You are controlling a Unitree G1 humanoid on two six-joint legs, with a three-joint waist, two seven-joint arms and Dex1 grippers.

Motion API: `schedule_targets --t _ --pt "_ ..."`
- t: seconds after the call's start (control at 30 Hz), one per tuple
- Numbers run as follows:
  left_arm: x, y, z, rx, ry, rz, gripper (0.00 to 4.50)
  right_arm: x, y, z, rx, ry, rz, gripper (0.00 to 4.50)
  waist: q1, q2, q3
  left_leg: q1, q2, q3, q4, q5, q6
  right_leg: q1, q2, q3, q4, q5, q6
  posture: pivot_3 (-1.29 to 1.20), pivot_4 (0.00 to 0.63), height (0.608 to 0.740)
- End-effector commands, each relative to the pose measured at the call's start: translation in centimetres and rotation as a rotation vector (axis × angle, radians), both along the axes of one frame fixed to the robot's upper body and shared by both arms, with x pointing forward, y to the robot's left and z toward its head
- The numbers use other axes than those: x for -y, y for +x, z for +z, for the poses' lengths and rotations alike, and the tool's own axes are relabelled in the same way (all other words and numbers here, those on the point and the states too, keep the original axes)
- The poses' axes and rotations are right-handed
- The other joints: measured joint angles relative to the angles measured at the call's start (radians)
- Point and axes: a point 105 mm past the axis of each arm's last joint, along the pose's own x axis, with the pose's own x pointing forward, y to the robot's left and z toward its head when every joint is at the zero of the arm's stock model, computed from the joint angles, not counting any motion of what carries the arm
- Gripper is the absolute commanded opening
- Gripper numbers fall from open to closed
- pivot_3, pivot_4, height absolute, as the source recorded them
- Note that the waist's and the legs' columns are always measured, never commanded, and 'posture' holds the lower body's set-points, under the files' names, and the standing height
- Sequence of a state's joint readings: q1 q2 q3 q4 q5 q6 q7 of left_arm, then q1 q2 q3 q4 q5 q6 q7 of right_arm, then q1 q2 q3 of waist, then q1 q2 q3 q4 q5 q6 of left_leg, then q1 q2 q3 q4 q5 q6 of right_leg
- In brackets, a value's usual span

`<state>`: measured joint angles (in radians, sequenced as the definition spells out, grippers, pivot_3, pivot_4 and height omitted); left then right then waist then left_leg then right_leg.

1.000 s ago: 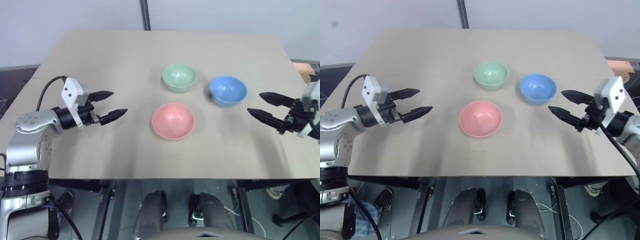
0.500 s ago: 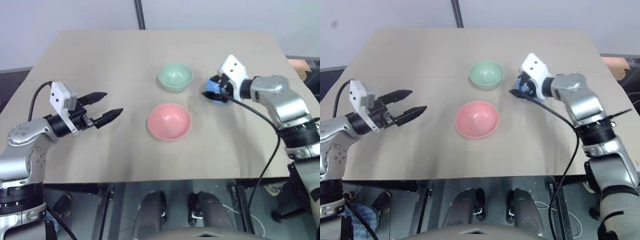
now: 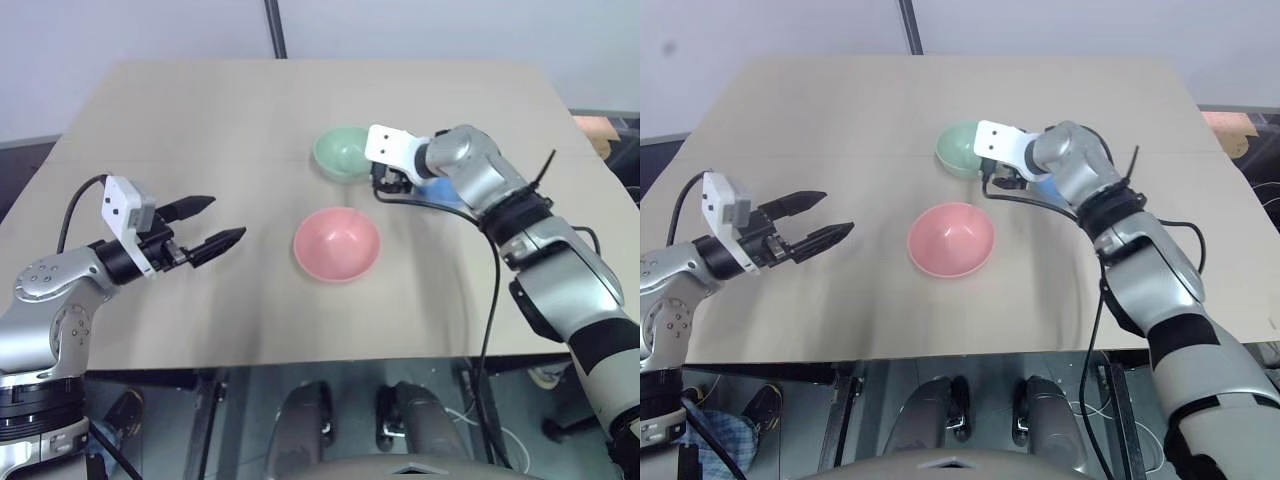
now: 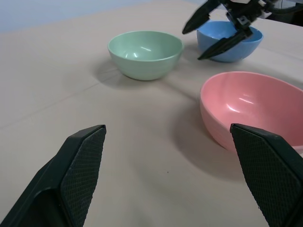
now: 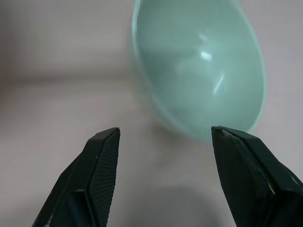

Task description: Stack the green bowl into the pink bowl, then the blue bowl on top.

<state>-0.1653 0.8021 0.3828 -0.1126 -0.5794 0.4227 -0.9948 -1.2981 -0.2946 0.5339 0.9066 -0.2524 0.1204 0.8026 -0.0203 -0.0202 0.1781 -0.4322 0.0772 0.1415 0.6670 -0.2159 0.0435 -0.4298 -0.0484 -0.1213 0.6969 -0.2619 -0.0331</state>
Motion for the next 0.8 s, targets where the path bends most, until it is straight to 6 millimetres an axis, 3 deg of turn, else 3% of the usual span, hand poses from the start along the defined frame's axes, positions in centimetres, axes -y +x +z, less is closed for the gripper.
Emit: schedule_targets --t 0.03,0.33,0.8 --pt "0.4 -0.4 1.2 0.052 0.025 -0.016 4.42 -1.6 0.0 2.3 0.101 -0.009 0.067 3.38 0.0 0.0 0.0 0.0 0.0 0.0 0.0 0.0 0.0 0.0 0.0 0.0 0.0 0.0 0.0 0.0 0.15 0.74" --pt "0.5 -0.3 1.3 0.051 0.037 -0.02 4.42 -4.6 -0.7 1.2 0.078 -0.035 0.132 3.38 -0.007 0.0 0.0 0.0 0.0 0.0 0.0 0.0 0.0 0.0 0.0 0.0 0.0 0.0 0.0 0.0 0.15 0.74" --pt "0.4 -0.6 1.3 0.05 0.04 -0.003 4.42 -4.3 0.1 -0.2 0.065 -0.067 0.065 3.38 -0.022 0.0 0.0 0.0 0.0 0.0 -0.001 0.0 0.0 0.0 -0.001 0.0 0.0 0.0 0.0 0.0 0.15 0.74"
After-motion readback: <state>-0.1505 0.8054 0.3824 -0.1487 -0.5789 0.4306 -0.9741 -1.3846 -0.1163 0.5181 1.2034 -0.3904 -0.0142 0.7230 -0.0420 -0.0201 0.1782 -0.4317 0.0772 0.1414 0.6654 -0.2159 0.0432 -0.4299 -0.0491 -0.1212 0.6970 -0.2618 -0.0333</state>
